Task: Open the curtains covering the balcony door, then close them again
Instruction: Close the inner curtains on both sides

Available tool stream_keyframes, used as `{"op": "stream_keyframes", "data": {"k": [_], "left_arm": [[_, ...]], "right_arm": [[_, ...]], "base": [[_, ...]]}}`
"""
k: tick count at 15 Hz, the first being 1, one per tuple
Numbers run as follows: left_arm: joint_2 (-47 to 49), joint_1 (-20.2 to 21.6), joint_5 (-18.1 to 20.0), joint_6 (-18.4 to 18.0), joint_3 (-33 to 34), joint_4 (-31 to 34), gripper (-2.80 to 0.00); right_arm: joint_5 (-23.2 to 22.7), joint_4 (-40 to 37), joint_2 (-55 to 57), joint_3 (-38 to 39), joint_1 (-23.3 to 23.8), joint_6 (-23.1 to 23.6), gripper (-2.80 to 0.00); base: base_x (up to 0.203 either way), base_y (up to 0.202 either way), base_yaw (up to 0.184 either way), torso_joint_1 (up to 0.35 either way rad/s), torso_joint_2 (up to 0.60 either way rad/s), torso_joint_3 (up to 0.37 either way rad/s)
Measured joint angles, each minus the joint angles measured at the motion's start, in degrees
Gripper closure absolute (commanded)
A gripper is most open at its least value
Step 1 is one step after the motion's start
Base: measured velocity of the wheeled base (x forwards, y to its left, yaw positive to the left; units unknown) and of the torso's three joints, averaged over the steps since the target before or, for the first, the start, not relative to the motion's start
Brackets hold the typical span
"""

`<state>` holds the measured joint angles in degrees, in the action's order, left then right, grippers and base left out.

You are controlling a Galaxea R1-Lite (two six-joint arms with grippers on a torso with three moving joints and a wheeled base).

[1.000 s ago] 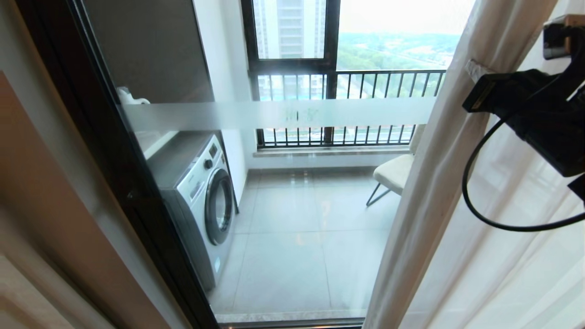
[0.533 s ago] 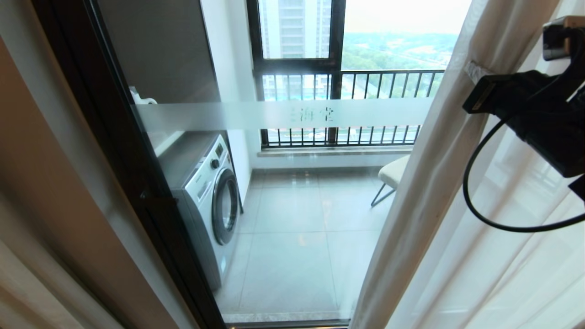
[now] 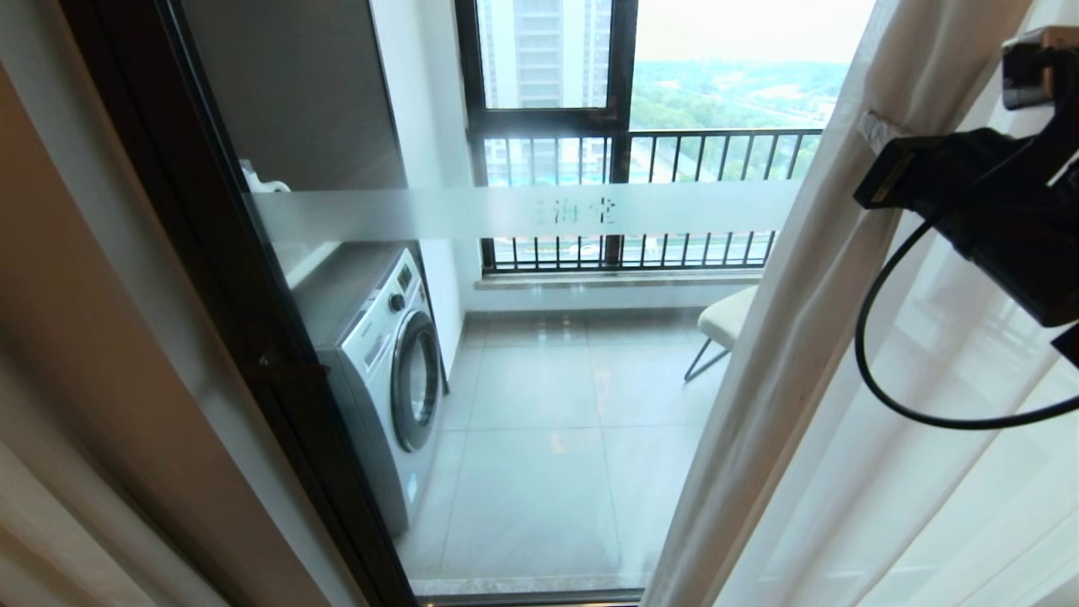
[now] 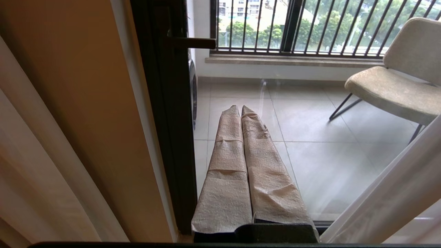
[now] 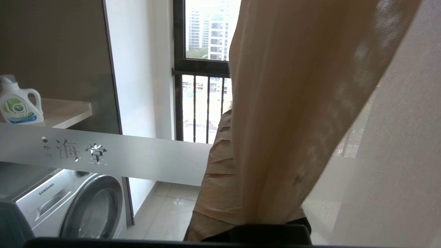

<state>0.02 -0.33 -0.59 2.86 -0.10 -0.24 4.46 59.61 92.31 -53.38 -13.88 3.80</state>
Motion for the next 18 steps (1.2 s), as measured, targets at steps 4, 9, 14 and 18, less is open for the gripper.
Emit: {"op": "stream_keyframes", "data": {"k": [4,9,14,18], "left_arm": [[0.0,0.0,0.0,0.0,0.0,0.0,0.0],[0.0,0.0,0.0,0.0,0.0,0.0,0.0],[0.0,0.0,0.0,0.0,0.0,0.0,0.0],[0.0,0.0,0.0,0.0,0.0,0.0,0.0]], "right_arm": [[0.0,0.2,1.7,-1.6,-1.4,0.8,0.0],[3.3,0.4,7.5,-9.0,-8.8,4.1,0.0],[4.0,-0.1,13.8,-15.2,-15.6,6.4,0.0],[4.0,0.5,15.8,-15.8,-17.6,6.6,0.0]], "base": [[0.0,0.0,0.0,0.0,0.0,0.0],[0.0,0.0,0.0,0.0,0.0,0.0],[0.0,0.0,0.0,0.0,0.0,0.0],[0.0,0.0,0.0,0.0,0.0,0.0]]}}
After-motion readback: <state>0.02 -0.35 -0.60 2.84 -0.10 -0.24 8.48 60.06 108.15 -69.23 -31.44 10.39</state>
